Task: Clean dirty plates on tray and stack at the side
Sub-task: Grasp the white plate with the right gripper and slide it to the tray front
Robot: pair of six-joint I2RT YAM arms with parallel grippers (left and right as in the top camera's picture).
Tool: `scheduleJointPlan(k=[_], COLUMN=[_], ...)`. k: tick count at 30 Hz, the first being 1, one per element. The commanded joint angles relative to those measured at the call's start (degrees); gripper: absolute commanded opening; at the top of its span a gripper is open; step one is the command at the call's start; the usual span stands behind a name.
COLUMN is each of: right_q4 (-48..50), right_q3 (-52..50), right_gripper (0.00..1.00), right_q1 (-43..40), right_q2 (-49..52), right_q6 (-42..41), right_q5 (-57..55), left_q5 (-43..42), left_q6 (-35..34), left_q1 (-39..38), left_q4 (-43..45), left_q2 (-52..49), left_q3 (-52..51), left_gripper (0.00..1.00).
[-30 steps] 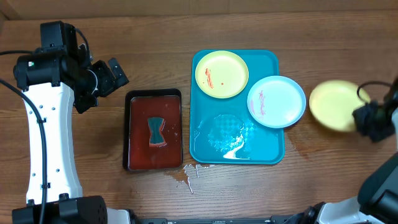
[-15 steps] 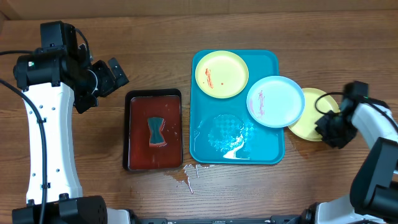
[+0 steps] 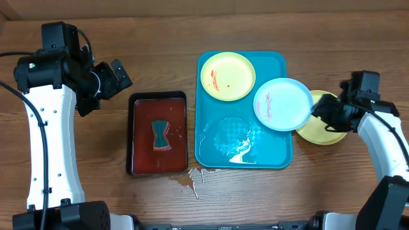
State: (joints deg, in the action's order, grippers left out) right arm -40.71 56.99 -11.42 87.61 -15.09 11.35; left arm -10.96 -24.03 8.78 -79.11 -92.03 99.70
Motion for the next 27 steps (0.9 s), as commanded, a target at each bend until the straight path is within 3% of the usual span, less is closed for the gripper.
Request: scheduleJointPlan(k=[1,5,7,10,11,12,20,27], right_q4=[3.21,8.13,9.38,9.31,8.90,8.24,-0.59,-8.94], right_q3=[0.04,-1.68,-1.79,-1.79,-1.77,-1.70,1.18,1.18], right_gripper=[0.57,0.57,0.50,0.28,0.13,0.04,0.04,0.04], right_q1=[2.14,3.76,4.04,4.02,4.02,4.02,4.37,9.57], right_q2=[0.98,4.20,6.32,8.00,8.04,7.82,0.52,-8.68], right_q6=[4.50,1.18,1.18,1.16,1.16,1.16,1.16,1.20], right_q5=[2.82,-4.22,-5.35,-5.31,-5.31,-5.27,-0.55,-0.55], left_q5=[0.00,0.00,0.00,0.00,0.00,-0.02,0.00,0.00], left_q6=[0.24,0.24,0.24,0.24,0.24,0.24,0.24,0.24], left_q1=[0.22,0.22,0.22,0.22,0.22,0.20,0.22,0.22], left_q4=[0.07,0.04,0.07,0.04,0.07,0.07,0.07,0.04], left_q2=[0.22,0.22,0.22,0.22,0.22,0.22,0.22,0.22], left_q3=[0.85,0.85,0.85,0.85,0.85,0.85,0.85,0.85], left_gripper=[1.00,1.00,1.00,1.00,1.00,1.00,1.00,1.00])
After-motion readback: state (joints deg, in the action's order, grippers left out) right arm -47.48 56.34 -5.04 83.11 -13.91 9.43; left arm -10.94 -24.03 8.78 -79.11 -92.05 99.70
